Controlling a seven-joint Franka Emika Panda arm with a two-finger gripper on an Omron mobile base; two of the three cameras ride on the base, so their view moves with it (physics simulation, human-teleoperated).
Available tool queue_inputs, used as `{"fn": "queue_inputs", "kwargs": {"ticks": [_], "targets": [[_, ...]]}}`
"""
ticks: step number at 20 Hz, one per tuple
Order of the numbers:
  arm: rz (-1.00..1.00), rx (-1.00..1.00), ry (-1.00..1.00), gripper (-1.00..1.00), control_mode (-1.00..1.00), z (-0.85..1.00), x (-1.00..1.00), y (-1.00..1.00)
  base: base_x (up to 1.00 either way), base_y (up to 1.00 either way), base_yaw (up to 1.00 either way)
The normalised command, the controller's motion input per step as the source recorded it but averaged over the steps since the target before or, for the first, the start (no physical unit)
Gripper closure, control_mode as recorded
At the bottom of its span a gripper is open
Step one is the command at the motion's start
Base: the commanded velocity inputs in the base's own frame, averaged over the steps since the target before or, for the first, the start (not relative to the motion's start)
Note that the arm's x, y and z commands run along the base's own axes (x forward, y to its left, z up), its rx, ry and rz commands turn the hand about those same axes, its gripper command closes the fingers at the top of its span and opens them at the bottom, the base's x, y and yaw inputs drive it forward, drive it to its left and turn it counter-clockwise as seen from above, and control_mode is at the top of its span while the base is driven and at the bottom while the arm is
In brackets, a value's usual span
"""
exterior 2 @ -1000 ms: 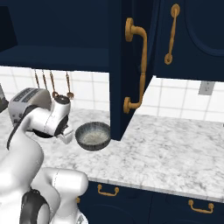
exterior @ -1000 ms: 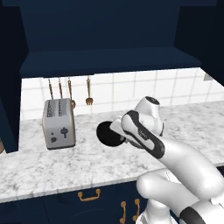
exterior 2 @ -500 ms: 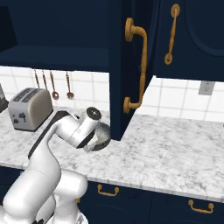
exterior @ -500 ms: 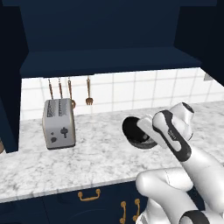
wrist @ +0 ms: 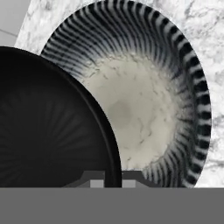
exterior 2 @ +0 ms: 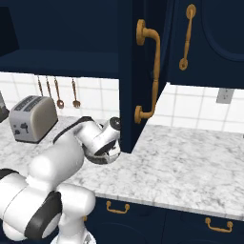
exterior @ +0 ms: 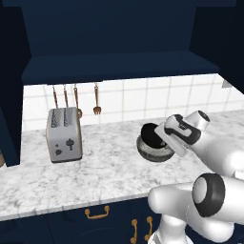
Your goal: Pick up the bowls on the counter and stack them on top of one another in the open cabinet. Place the smaller bowl on top of the larger bowl.
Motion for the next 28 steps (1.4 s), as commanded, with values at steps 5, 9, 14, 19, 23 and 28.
{"fn": "queue_inputs", "kwargs": {"ticks": [5,9,14,19,23,28], "targets": [[0.00,-0.07,0.06,1.00,-1.00,-0.41,0.43,-0.16,0.00,0.00,0.00],[0.00,-0.06,0.00,1.00,-1.00,-0.22,0.30,-0.07,0.00,0.00,0.00],[0.00,-0.10,0.00,-1.00,-1.00,-0.18,-0.11,0.02,0.00,0.00,0.00],[0.00,-0.10,-0.05,-1.00,-1.00,0.01,-0.27,0.09,0.00,0.00,0.00],[-0.01,0.00,-0.08,-1.00,-1.00,0.26,-0.03,-0.12,0.00,0.00,0.00],[-0.01,0.07,-0.03,-1.00,-1.00,0.25,-0.13,-0.64,0.00,0.00,0.00]]}}
